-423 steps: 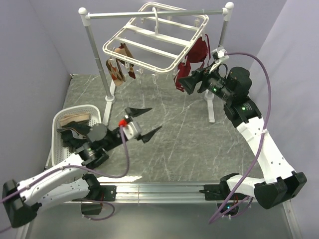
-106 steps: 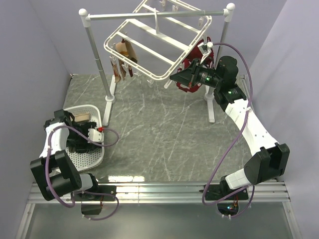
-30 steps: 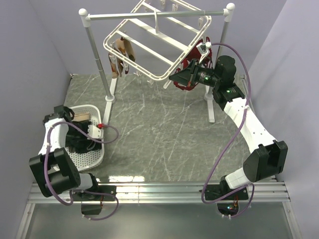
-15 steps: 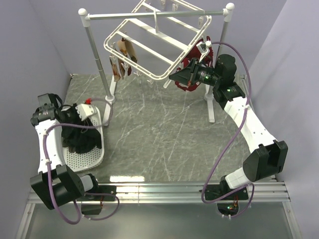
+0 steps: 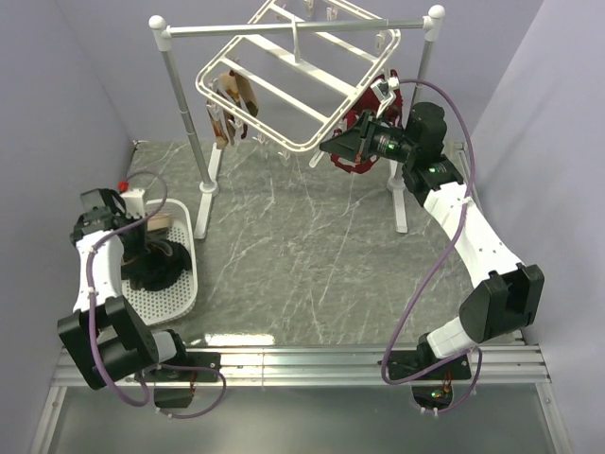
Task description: Clip the underwear to the hanger
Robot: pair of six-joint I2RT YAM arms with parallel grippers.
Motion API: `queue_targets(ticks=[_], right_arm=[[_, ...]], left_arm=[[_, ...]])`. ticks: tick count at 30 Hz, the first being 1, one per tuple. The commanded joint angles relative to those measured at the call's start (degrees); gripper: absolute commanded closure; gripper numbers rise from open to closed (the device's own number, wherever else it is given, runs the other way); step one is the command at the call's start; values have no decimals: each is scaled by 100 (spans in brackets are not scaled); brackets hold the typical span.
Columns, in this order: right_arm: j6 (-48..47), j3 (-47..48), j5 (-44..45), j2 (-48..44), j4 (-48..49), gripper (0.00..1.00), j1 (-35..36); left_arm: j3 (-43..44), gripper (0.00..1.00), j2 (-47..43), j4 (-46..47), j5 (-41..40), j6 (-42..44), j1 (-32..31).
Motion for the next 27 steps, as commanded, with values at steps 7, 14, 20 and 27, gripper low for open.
queue_targets(ticks=[7, 14, 20, 27], right_arm=[[-32, 298, 58, 135, 38, 100, -15], [-58, 245, 49, 134, 37, 100, -23], [3, 272, 23, 152, 81, 100, -15], [39, 254, 40, 143, 117, 100, -14]], left_arm=[[-8, 98, 983, 148, -337, -1246, -970], [-307, 32, 124, 192, 592, 643, -978], [-219, 25, -439, -616, 1235, 3226, -961], [-343, 27, -283, -1451, 1534, 6783, -751]])
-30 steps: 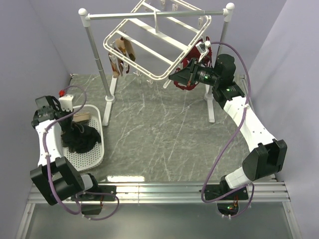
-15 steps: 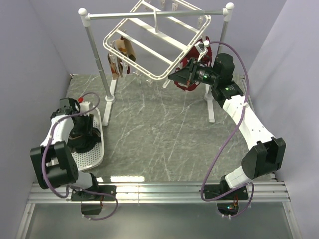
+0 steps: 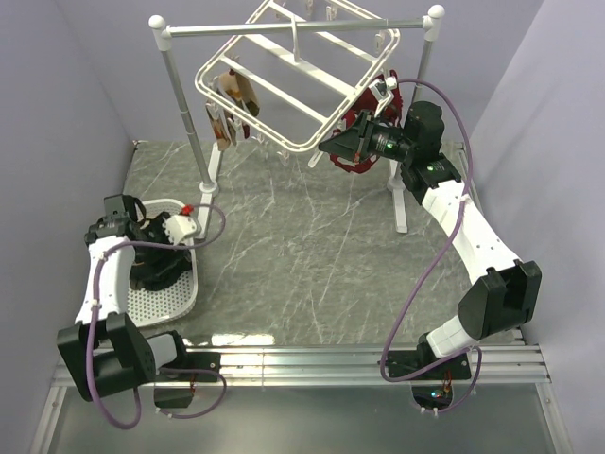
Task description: Clip the underwear to the hanger
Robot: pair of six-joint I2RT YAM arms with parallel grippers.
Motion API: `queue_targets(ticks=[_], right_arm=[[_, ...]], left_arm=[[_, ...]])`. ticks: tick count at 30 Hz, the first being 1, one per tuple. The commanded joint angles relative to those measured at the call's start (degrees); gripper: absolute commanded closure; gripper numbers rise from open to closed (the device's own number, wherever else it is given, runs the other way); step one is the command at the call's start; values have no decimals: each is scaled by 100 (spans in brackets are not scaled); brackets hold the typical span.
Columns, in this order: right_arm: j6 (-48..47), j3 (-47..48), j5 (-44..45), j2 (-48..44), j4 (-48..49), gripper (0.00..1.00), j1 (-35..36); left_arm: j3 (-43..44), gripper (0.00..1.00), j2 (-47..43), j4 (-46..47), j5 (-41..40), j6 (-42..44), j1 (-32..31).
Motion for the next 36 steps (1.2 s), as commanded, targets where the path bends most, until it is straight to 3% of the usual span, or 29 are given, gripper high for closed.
queue_targets(ticks=[1, 3, 8, 14, 23, 31, 36], right_arm=[[-5, 197, 95, 25, 99, 100, -15], [-23, 197, 104, 16, 64, 100, -6], [-14, 206, 104, -1, 55, 100, -15], [-58, 171, 104, -19, 12, 100, -6], [12, 241, 77, 69, 64, 100, -14], [-111, 224, 86, 34, -42, 100, -14], [-58, 259, 77, 87, 2, 100, -14]], left_arm=[[119, 27, 425, -743, 526, 2507, 235], [451, 27, 760, -1201, 633, 3315, 438], [1103, 22, 1710, -1404, 879, 4057, 658], [894, 22, 1747, -1061, 879, 4866, 658], [736, 22, 1729, -1229, 941, 5376, 641], [1227, 23, 2142, -1641, 1134, 5026, 544], [1429, 33, 2299, -1624, 1117, 4893, 456]])
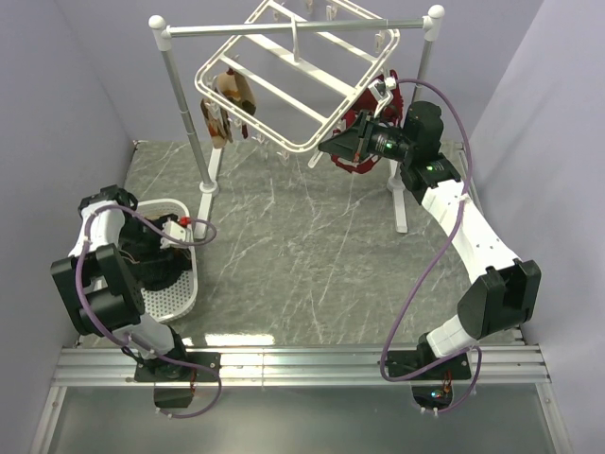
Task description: Clip the underwear to the hanger
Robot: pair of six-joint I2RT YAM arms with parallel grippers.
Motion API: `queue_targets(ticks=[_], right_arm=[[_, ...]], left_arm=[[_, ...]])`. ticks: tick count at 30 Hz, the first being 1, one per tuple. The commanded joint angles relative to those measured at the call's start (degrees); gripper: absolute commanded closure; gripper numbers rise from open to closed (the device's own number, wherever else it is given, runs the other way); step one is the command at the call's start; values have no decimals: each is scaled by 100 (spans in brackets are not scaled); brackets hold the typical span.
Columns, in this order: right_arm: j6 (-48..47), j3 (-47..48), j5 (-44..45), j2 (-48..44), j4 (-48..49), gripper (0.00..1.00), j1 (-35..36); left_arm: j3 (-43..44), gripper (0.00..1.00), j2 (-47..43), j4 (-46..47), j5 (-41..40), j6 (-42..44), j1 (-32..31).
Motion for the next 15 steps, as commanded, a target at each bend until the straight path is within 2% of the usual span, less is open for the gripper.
queue_targets(ticks=[1, 6, 13, 15], right_arm=[[-27, 263, 75, 78, 29, 100, -15], [-80, 281, 84, 78, -33, 100, -15], [-107, 237, 93, 43, -42, 100, -23], [-98, 255, 84, 60, -42, 100, -15]], left_arm=[[218, 34, 88, -203, 218, 423, -116], [60, 41, 184, -45, -97, 503, -161], [341, 64, 361, -360, -318, 265, -91], [332, 65, 273, -475, -344, 291, -56]])
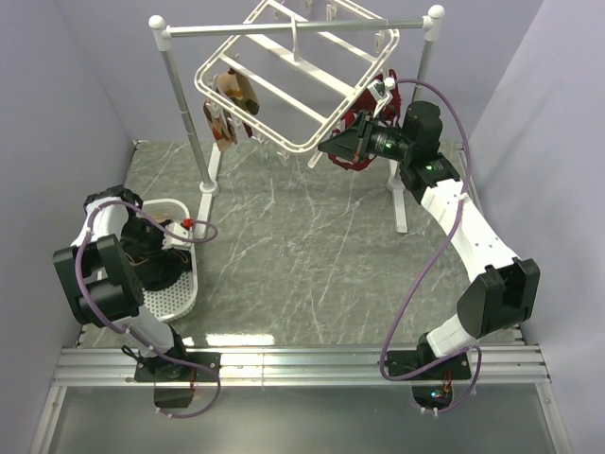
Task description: Clip the underwear to the hanger
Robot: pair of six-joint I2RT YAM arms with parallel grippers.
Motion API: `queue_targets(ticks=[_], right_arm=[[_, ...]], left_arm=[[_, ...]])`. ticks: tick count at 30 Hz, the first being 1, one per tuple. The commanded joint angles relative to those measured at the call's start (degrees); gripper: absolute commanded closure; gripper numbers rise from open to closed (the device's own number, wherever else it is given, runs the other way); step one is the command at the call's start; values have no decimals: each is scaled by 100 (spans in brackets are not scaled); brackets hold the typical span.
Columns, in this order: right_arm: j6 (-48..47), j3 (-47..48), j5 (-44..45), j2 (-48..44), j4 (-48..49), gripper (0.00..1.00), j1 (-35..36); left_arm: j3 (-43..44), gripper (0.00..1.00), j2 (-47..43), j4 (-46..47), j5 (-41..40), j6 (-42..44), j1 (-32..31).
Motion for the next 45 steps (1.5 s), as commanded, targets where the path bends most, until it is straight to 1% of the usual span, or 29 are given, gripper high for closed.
queue_targets(ticks=[1, 3, 7, 10, 12, 15, 17, 19, 20, 21, 26, 28, 29, 33, 34, 35, 37, 38, 39, 40, 41, 42, 44, 45], right_arm=[[-80, 246, 75, 21, -18, 100, -23], [-37, 237, 75, 39, 26, 100, -23], [-54, 237, 75, 39, 27, 100, -23], [-71, 246, 84, 12, 0, 100, -15], [-72, 246, 84, 12, 9, 100, -23], [-37, 246, 110, 21, 35, 100, -15], [-19, 246, 119, 30, 70, 100, -23], [-10, 228, 93, 30, 158, 100, -15], [25, 228, 84, 39, 167, 100, -15], [34, 254, 75, 65, 176, 100, -6], [104, 342, 49, 126, 246, 100, -6], [131, 360, 49, 127, 290, 100, -6], [148, 360, 49, 127, 299, 100, -14], [183, 378, 40, 127, 351, 100, -6], [209, 386, 40, 135, 378, 100, -14], [236, 378, 31, 127, 404, 100, -15], [297, 386, 22, 135, 465, 100, -15], [298, 404, 22, 153, 457, 100, -6], [298, 404, 22, 144, 457, 100, 3], [254, 430, 22, 127, 422, 100, 3], [219, 430, 22, 127, 396, 100, -6], [192, 439, 22, 118, 361, 100, -6], [157, 422, -4, 100, 316, 100, 3], [157, 404, -4, 92, 325, 100, -6]], left_arm=[[156, 66, -147, -420, -25, 294, 69], [50, 66, -261, -394, -78, 311, 61], [-371, 62, -419, -114, -192, 320, 69], [-486, 60, -446, 71, -219, 250, 69], [-478, 61, -446, 159, -193, 171, 69], [-434, 71, -490, 256, -70, 57, 61], [-346, 84, -542, 116, 0, 31, 69], [-215, 95, -639, -77, 176, 4, 60], [-171, 99, -709, -243, 246, -83, 43], [-127, 100, -884, -297, 369, -171, 25], [198, 100, -1587, -683, 563, -935, -326], [426, 100, -1737, -851, 703, -1208, -457], [506, 100, -1886, -860, 747, -1505, -493], [980, 100, -2186, -1000, 941, -2201, -704], [1103, 100, -2230, -1062, 854, -2489, -852], [1113, 100, -2300, -1080, 758, -2579, -932], [859, 100, -2362, -914, 468, -2877, -1082], [728, 100, -2388, -869, 119, -2922, -1082], [457, 100, -2388, -799, -68, -2966, -1082], [349, 100, -2362, -694, -217, -3210, -1073], [287, 100, -2301, -737, -349, -3265, -1065], [313, 100, -2240, -841, -464, -3266, -1047], [488, 100, -2073, -1218, -413, -3397, -1038], [724, 100, -2020, -1247, -317, -3563, -1108]])
